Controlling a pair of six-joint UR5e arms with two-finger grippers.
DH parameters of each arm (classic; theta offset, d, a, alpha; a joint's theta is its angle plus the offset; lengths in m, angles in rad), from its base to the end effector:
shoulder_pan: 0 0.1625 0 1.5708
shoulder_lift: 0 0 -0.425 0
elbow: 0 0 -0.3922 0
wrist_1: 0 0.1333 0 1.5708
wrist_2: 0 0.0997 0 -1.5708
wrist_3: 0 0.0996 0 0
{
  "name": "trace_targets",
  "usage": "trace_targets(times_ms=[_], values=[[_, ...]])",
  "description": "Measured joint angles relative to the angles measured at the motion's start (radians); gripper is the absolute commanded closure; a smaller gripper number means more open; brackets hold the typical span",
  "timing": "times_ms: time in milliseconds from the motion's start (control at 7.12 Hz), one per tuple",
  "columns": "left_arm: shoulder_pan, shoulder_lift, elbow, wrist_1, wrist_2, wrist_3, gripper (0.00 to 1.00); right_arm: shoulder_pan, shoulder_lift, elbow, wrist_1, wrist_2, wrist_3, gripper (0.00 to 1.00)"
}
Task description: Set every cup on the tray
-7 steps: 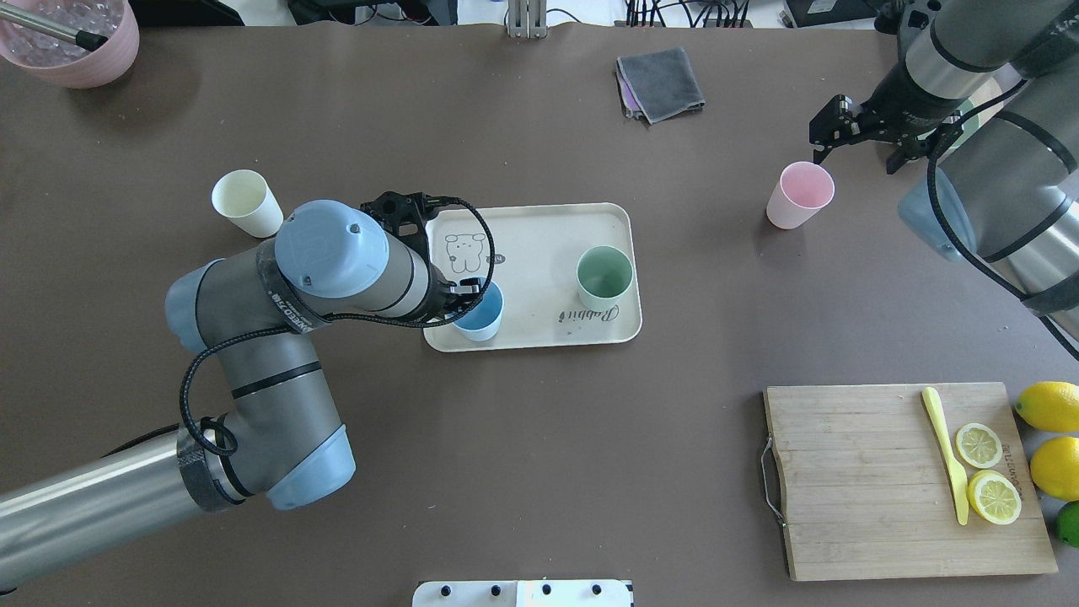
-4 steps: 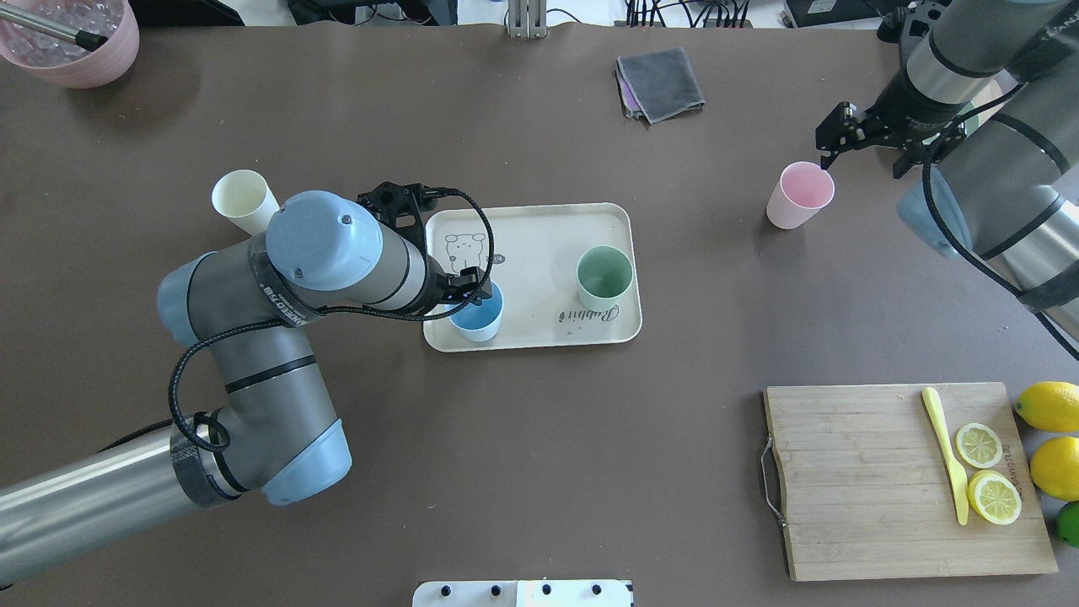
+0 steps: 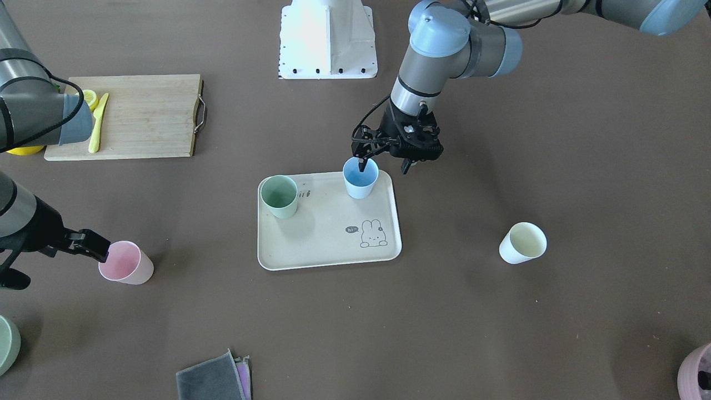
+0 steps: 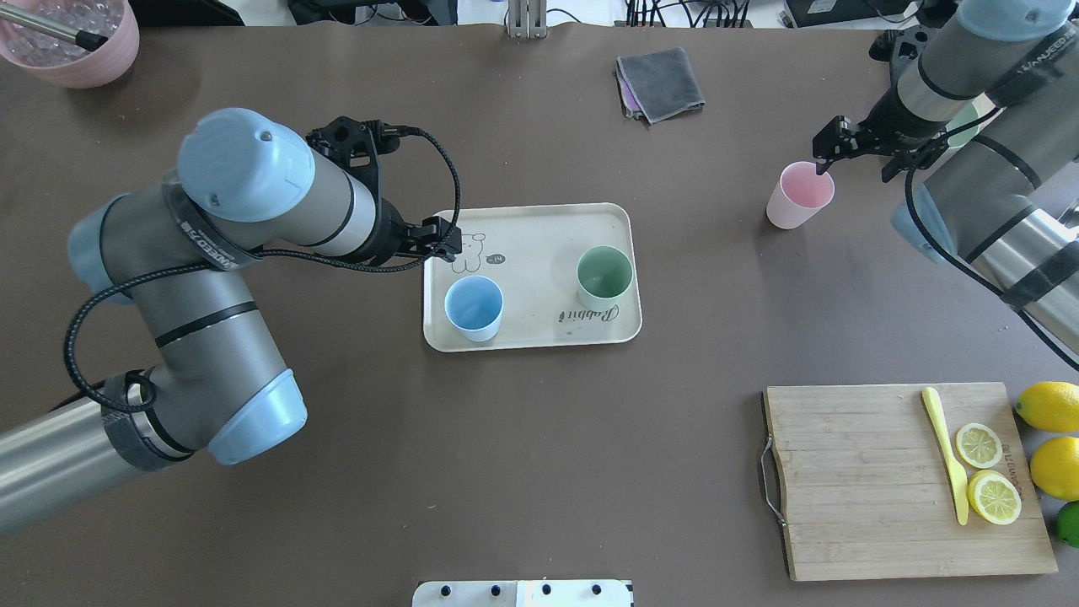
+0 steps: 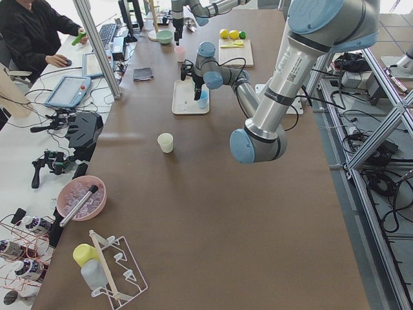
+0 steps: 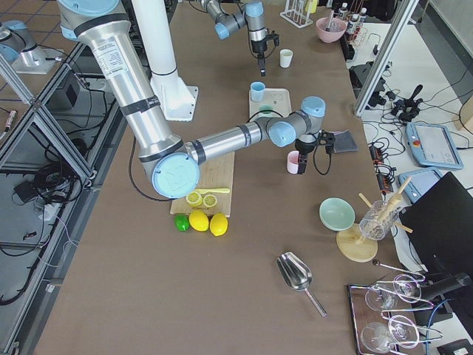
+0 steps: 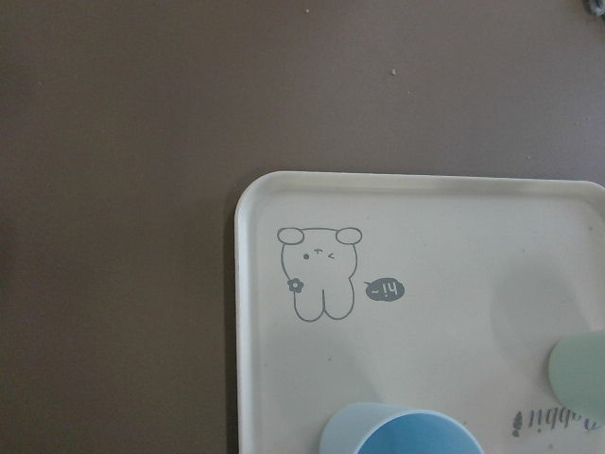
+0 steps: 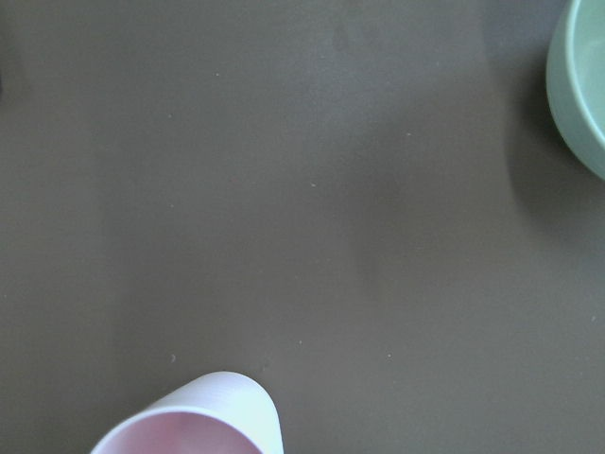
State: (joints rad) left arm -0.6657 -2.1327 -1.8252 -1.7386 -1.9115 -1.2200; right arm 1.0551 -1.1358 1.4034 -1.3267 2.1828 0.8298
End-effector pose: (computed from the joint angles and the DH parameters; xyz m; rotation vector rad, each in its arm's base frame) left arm 0.4325 -0.4668 0.2053 0.2009 1.0026 -0.1194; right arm -0.2712 -0.6327 0.4665 0.0146 -0.7766 0.1416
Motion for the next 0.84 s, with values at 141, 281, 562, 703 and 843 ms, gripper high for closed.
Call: trace_targets(times_ms=[141, 281, 562, 703, 843], values=[[-0.043, 0.010, -0.032, 0.039, -0.044, 0.040, 0.03, -0.011, -0.001, -0.006, 0.011, 0.000, 0.003, 0.00], [-0.084, 0.014, -0.054, 0.075, -0.082, 0.082, 0.03, -0.023, -0.004, -0.006, 0.015, 0.001, 0.004, 0.16], [-0.160, 0.025, -0.069, 0.112, -0.144, 0.167, 0.03, -0.041, -0.008, -0.006, 0.019, 0.006, -0.002, 1.00], [-0.198, 0.042, -0.068, 0.116, -0.171, 0.218, 0.03, -0.047, -0.007, -0.004, 0.022, 0.009, -0.013, 1.00], [-0.241, 0.066, -0.065, 0.117, -0.199, 0.281, 0.03, -0.054, -0.005, -0.002, 0.024, 0.009, -0.025, 1.00]])
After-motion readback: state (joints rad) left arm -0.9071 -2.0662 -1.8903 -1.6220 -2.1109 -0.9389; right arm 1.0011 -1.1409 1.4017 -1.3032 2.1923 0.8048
